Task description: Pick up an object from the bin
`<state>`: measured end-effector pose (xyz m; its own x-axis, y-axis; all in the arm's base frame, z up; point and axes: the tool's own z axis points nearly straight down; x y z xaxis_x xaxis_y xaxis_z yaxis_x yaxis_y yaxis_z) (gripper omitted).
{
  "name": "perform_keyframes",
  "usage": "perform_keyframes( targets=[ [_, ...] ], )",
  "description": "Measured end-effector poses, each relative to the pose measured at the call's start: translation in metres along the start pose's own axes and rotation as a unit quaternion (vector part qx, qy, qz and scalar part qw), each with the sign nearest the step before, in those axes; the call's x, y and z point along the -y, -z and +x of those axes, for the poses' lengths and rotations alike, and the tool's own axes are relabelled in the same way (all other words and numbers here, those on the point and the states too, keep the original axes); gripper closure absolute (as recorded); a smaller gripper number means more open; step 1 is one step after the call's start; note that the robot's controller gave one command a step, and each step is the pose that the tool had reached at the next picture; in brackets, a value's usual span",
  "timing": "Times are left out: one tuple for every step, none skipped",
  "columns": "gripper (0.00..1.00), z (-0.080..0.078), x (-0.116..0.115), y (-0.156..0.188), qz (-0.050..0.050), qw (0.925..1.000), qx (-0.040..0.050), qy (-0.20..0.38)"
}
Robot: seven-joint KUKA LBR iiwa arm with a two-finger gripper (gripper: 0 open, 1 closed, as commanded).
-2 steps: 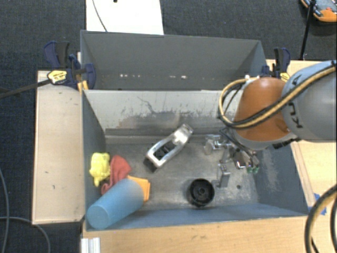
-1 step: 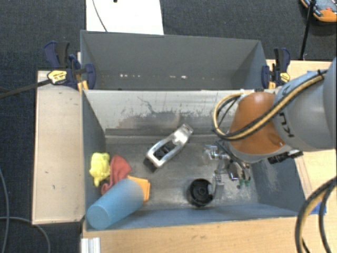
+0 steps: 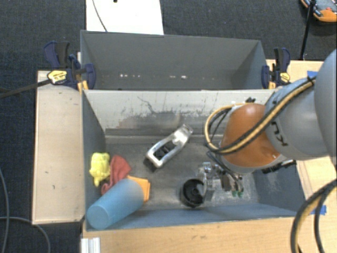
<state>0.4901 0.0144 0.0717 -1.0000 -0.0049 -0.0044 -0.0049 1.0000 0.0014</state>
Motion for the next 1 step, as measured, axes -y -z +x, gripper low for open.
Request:
perform_keyframes(
  targets=[
    [1.0,-0.0001,0.0,0.0001,0.0,1.0,0.0001,0.0]
  ],
)
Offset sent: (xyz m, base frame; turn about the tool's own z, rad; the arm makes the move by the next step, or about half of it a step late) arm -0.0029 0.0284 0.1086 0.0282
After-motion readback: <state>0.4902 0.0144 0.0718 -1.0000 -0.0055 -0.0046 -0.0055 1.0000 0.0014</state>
